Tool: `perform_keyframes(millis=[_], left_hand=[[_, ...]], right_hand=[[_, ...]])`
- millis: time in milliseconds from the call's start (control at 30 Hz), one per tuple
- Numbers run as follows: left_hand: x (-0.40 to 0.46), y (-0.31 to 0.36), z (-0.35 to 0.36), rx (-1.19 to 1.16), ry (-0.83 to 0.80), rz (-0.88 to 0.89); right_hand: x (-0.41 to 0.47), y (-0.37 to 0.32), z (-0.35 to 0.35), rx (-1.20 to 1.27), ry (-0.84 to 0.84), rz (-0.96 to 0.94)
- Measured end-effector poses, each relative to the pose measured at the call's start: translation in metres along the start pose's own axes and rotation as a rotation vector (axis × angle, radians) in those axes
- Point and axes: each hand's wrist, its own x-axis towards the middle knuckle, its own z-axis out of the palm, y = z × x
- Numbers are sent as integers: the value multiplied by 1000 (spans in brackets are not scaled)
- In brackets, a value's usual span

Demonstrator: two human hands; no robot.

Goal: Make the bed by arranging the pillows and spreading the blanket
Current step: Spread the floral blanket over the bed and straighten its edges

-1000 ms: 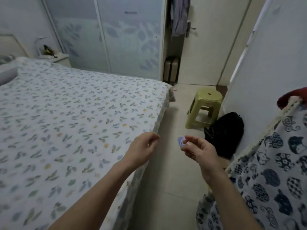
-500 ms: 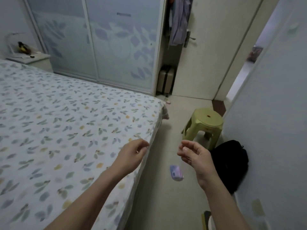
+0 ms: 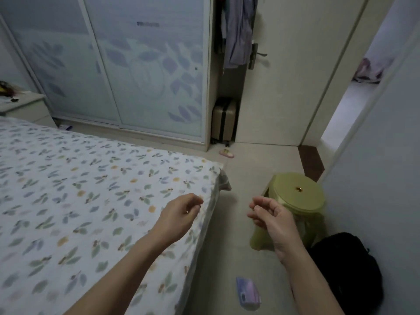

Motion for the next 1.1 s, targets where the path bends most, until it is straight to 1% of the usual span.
perform_keyframes(millis=[133,200,300,467,633,733,800,933,1100], left_hand=[[91,9,5,-3,32,-44],[139,12,5,-8,83,-62],[187,14,2,-14,108,-94],[291,-8,12,-13,124,-168],[410,-31,27,-76,158,-170],[488,-40,24,-127,160,-198],[540,-47,17,-147,172,-222],[611,-62,0,-139,217,-251],[674,-85,-7,-60,252,-344]], right_hand=[[107,-19,-2,-12,-57,31],[161,-32,0,-42,-106,17],[213,-48,4,-77,-149,16],[321,-56,16,-113,-211,33],[436,-61,26,-147,-187,59],[508,-81,37,-164,-174,76],[561,-96,49,-172,-195,51],[637,-106,71,-170,-247,35],[723,-105,104,-202,-388,79]])
